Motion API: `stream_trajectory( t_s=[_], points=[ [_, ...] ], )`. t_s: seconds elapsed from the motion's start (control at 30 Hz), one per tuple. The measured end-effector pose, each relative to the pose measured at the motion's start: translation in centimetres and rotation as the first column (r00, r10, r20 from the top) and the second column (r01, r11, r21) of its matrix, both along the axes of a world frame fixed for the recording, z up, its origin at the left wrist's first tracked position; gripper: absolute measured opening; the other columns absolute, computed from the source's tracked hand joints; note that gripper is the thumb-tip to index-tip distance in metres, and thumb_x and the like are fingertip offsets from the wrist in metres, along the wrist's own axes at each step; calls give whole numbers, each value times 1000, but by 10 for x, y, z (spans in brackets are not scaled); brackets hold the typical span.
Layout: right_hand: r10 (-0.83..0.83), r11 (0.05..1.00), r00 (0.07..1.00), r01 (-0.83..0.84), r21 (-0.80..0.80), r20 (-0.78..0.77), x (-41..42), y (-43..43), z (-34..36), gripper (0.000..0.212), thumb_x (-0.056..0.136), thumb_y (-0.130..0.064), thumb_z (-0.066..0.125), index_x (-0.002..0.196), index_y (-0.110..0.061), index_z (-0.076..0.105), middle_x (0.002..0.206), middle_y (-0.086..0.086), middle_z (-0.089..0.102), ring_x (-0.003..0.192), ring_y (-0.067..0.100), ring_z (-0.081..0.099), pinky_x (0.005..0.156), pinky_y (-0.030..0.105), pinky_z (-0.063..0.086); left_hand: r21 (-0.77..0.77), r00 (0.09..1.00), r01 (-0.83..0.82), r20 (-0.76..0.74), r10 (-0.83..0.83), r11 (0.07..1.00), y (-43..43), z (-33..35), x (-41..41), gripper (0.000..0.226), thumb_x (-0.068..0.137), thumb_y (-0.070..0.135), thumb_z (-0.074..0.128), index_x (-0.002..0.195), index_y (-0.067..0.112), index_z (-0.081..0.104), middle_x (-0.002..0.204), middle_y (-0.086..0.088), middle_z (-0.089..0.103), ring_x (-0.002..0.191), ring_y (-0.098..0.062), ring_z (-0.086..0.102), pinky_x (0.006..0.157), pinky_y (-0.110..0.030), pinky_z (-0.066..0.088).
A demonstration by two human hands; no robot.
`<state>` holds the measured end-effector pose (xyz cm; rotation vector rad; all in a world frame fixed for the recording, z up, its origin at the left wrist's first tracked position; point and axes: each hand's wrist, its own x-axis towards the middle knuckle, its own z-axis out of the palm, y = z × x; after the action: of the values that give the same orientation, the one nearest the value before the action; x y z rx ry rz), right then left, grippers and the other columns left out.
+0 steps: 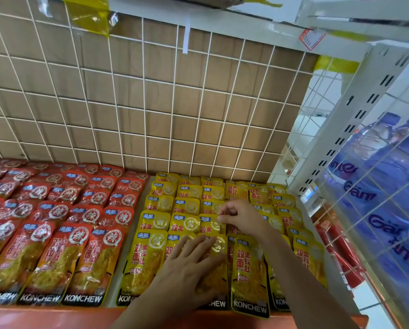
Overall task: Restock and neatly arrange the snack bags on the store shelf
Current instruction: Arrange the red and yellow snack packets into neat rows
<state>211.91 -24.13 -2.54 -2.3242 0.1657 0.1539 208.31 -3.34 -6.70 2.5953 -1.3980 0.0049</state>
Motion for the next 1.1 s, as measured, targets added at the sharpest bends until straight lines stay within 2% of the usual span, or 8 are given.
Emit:
stream_trajectory(
  t_s=[0.2,0.3,0.4,0.57,0.77,0.93,1.03,1.1],
  points=[
    [5,999,1000,-5,-37,16,-2,2,5,7,84,-21,67,81,-25,62,73,-16,59,70,3,56,66,20,44,-44,998,-27,51,29,999,3,-1,0,56,84,72,28,130,44,42,138,14,46,130,-8,33,103,-35,24],
    [-47,973,986,81,-218,159,-6,5,4,7,86,-30,63,90,-25,66,86,-16,60,74,0,53,65,17,42,-83,994,-86,65,92,993,6,0,3,58,79,64,39,131,37,45,137,11,48,128,-9,34,104,-33,23],
    [-10,948,964,94,-305,264,-6,16,6,11,88,-32,60,92,-28,68,94,-15,64,76,-2,50,67,18,41,-64,986,-147,70,151,987,12,-2,5,62,85,65,32,135,31,44,140,7,47,129,-11,33,105,-33,21],
    [58,956,988,-15,-293,141,2,41,4,14,87,-31,61,90,-21,71,91,-7,69,77,5,57,72,24,47,13,984,-168,66,167,986,16,-13,2,70,90,65,15,141,23,37,144,-1,43,133,-18,30,106,-36,14],
    [-18,963,995,43,-265,98,11,46,-5,16,83,-34,65,86,-20,71,88,-6,69,79,6,58,73,26,47,17,982,-167,94,165,986,14,-15,2,70,90,64,13,141,22,38,142,-2,46,133,-19,30,105,-37,13],
    [-58,972,991,84,-218,122,11,50,-6,12,82,-31,67,86,-20,72,82,-8,66,74,3,56,67,21,43,-9,980,-159,121,159,987,14,-21,3,71,91,64,16,140,20,41,144,-3,42,138,-19,17,104,-38,15],
    [-25,971,991,55,-231,131,12,52,-3,11,82,-28,67,87,-20,72,77,-13,60,67,-3,51,59,15,36,-12,982,-165,95,165,986,13,-19,3,70,91,64,14,141,22,37,142,-3,45,135,-21,27,103,-38,17],
    [0,975,993,26,-222,120,12,54,-1,9,83,-27,66,86,-21,71,78,-12,61,67,-4,51,59,14,35,-2,983,-164,80,163,987,13,-17,3,68,91,64,13,141,23,35,141,-3,47,132,-19,32,103,-38,16]
  ],
)
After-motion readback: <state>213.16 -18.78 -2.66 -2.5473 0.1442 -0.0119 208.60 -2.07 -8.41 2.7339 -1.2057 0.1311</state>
